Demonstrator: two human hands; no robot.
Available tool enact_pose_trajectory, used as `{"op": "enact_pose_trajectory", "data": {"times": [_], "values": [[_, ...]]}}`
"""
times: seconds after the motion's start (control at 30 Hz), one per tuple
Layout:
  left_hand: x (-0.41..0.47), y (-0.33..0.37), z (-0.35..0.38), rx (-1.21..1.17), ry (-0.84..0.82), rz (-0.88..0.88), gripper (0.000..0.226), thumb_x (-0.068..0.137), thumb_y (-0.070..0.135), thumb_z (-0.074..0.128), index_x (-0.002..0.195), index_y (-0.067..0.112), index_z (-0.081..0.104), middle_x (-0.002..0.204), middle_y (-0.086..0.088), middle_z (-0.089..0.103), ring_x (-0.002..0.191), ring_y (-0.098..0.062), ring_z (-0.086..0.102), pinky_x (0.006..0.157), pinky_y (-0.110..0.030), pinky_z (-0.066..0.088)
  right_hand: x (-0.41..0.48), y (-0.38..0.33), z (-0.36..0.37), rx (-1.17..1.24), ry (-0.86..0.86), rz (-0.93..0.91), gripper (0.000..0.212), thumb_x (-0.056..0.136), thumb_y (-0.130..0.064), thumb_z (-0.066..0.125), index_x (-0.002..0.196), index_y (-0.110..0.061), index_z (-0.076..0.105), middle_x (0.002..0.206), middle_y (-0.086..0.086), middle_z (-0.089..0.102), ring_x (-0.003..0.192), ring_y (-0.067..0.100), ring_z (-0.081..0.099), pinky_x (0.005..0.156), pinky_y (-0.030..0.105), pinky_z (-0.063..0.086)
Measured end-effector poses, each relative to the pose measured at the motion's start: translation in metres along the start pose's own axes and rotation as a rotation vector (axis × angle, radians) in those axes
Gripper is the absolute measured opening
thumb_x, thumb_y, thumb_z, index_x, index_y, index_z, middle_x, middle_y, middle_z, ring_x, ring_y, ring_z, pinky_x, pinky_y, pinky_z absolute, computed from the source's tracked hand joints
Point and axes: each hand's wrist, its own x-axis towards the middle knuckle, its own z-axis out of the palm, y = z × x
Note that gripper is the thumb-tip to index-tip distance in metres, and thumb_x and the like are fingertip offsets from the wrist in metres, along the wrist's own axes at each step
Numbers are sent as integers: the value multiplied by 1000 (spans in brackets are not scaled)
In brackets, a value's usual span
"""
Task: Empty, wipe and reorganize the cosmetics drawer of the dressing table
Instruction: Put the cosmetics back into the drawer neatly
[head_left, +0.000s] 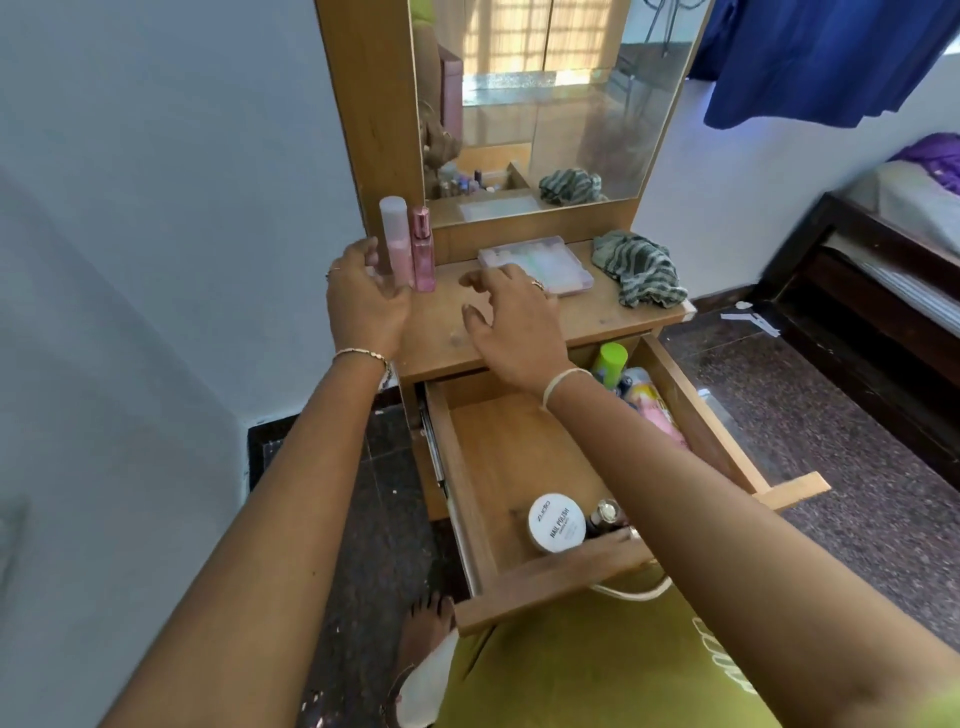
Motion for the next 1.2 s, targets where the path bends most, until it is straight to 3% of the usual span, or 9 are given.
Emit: {"op": "enact_pose_trajectory", "data": {"times": [0.1, 0.23, 0.4, 0.57, 0.7, 0.87, 0.97, 1.07, 1.2], "values": [[25, -5, 7, 26, -61, 20, 66, 78, 26, 75, 135, 12, 44, 134, -10, 52, 115, -24, 54, 95, -34, 47, 26, -8, 7, 7, -40, -21, 39, 89, -19, 56, 128, -16, 51, 126, 6, 51, 111, 24, 53, 95, 42, 44], [44, -15, 21, 64, -113, 32, 57, 76, 32, 76, 123, 13, 51, 121, -11, 59, 108, -26, 57, 86, -29, 45, 47, -8, 18, 4, -90, -47, 53, 85, -3, 57, 135, -13, 43, 133, 9, 45, 115, 26, 51, 94, 41, 46], [52, -29, 28, 148, -150, 1, 51, 81, 33, 71, 123, 16, 49, 121, -9, 59, 109, -29, 58, 95, -45, 49, 60, -5, 31, 69, -85, -59, 65, 80, 6, 55, 139, -17, 42, 133, 8, 45, 117, 25, 50, 94, 38, 48], [46, -35, 23, 87, -126, 23, 44, 83, 29, 70, 121, 13, 54, 119, -7, 64, 106, -26, 60, 94, -36, 47, 59, -4, 43, 100, -96, -119, 71, 75, 10, 52, 136, -26, 46, 123, 4, 48, 111, 23, 51, 89, 40, 50], [41, -37, 21, 61, -151, 6, 45, 85, 33, 67, 123, 15, 52, 121, -6, 63, 106, -25, 61, 92, -37, 49, 55, -4, 44, 101, -101, -229, 70, 76, 9, 53, 138, -22, 48, 138, 6, 44, 121, 25, 46, 100, 39, 45], [23, -30, 18, -71, -108, -73, 43, 83, 40, 67, 119, 21, 53, 101, 9, 63, 74, 3, 57, 67, -11, 42, 43, -15, 39, 237, -123, -303, 63, 80, 9, 50, 139, -14, 45, 148, 8, 39, 134, 25, 39, 108, 34, 37], [3, -21, 9, -181, -83, -104, 43, 79, 45, 69, 115, 25, 56, 86, 22, 57, 71, 9, 54, 59, -7, 38, 32, -21, 31, 364, -55, -266, 59, 83, 5, 53, 139, -10, 43, 140, 9, 48, 128, 19, 45, 105, 34, 41], [-18, -13, -1, -241, -179, -113, 36, 78, 42, 71, 108, 31, 54, 86, 21, 58, 81, 2, 58, 64, -14, 44, 14, -20, 19, 439, -73, -186, 64, 86, -4, 58, 144, -14, 36, 141, 5, 46, 124, 16, 48, 101, 36, 46], [-46, -9, -20, -282, -473, -120, 32, 76, 42, 71, 105, 34, 61, 99, 11, 67, 92, -9, 64, 78, -25, 52, -24, 3, -1, 680, -293, -96, 82, 86, -10, 65, 151, -30, 18, 142, 10, 42, 113, 18, 57, 89, 35, 55]]}}
